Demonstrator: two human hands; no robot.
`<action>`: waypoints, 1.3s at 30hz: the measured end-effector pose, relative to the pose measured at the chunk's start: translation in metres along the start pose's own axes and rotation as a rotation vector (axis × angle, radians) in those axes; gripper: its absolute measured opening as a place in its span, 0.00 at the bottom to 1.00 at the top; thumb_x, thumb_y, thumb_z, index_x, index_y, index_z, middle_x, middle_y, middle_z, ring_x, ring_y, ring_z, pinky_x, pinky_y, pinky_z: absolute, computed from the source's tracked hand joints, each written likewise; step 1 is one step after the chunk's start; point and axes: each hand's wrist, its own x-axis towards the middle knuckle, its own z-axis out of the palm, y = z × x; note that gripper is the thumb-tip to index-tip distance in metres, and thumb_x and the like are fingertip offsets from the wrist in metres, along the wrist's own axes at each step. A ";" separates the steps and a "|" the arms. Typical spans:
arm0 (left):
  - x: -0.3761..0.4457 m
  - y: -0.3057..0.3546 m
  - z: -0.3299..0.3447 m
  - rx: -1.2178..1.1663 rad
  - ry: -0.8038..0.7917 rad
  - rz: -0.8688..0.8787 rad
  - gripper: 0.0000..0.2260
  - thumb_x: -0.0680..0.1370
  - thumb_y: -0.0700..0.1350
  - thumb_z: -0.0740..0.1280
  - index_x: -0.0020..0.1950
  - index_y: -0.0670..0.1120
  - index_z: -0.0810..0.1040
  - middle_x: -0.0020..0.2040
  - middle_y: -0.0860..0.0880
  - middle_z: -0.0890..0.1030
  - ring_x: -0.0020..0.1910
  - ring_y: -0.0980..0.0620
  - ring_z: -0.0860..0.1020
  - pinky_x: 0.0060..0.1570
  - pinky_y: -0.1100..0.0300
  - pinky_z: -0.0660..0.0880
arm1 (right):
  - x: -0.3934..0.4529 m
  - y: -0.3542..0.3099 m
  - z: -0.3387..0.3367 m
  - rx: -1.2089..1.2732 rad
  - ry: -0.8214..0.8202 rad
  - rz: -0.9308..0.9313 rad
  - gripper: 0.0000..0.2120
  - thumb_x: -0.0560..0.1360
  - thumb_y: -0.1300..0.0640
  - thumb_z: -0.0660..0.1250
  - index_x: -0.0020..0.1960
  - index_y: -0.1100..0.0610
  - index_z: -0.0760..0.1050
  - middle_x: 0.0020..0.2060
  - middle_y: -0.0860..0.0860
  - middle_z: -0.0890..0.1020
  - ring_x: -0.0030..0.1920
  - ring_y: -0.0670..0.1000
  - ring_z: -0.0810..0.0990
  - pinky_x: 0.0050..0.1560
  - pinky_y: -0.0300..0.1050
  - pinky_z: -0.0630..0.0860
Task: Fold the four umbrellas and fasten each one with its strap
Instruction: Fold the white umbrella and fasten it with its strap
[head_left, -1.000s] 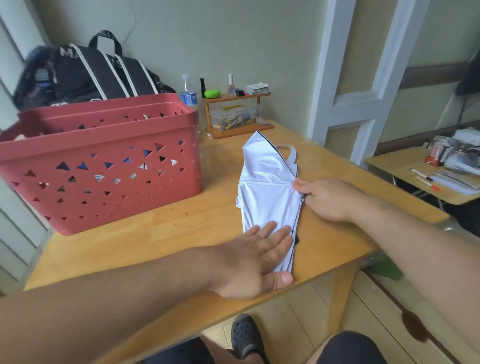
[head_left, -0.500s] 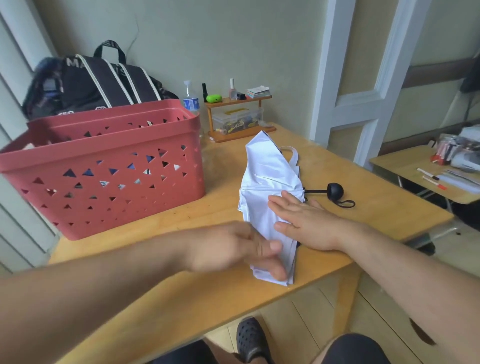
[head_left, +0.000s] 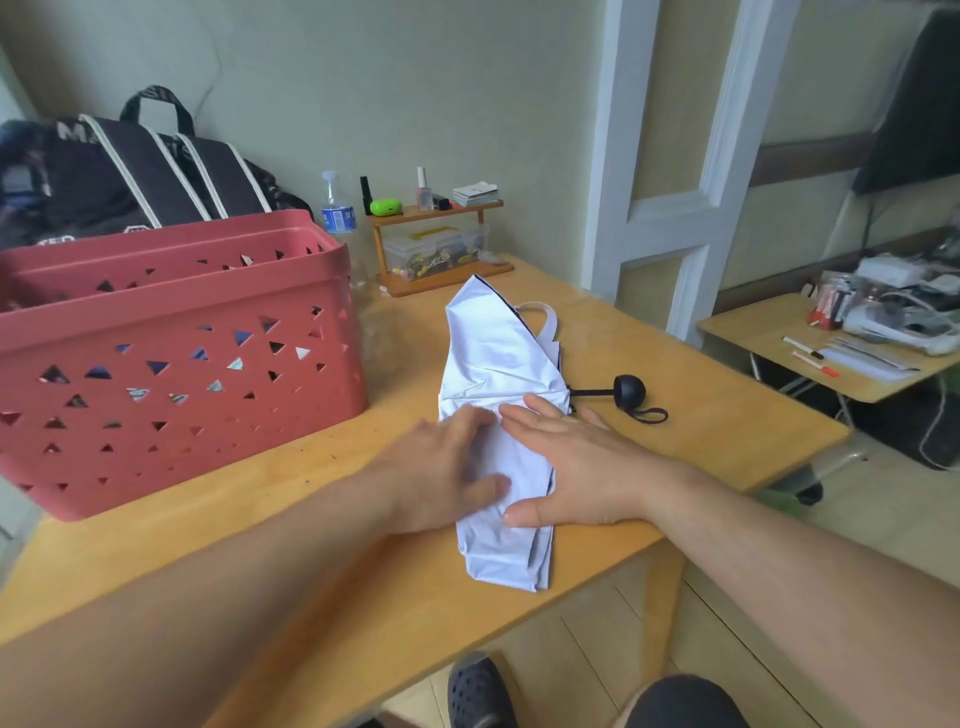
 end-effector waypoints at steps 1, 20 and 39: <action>-0.007 0.001 0.005 0.087 -0.103 0.022 0.38 0.81 0.70 0.56 0.85 0.56 0.47 0.85 0.54 0.53 0.84 0.48 0.50 0.81 0.47 0.54 | 0.000 0.000 0.001 0.001 -0.006 0.001 0.58 0.65 0.16 0.57 0.85 0.44 0.42 0.81 0.32 0.41 0.78 0.35 0.32 0.82 0.58 0.43; -0.017 -0.019 -0.056 -0.330 -0.361 0.011 0.25 0.75 0.63 0.74 0.70 0.59 0.80 0.76 0.64 0.71 0.74 0.68 0.68 0.71 0.64 0.65 | -0.015 -0.020 0.005 0.061 0.141 0.201 0.45 0.68 0.20 0.57 0.79 0.40 0.59 0.79 0.33 0.56 0.80 0.43 0.50 0.79 0.51 0.55; 0.114 0.016 -0.090 -1.103 0.610 -0.305 0.11 0.75 0.54 0.78 0.48 0.46 0.86 0.47 0.46 0.88 0.47 0.44 0.86 0.51 0.49 0.83 | -0.019 -0.017 0.011 0.077 0.190 0.191 0.48 0.68 0.19 0.58 0.81 0.42 0.59 0.79 0.34 0.54 0.81 0.41 0.45 0.80 0.51 0.50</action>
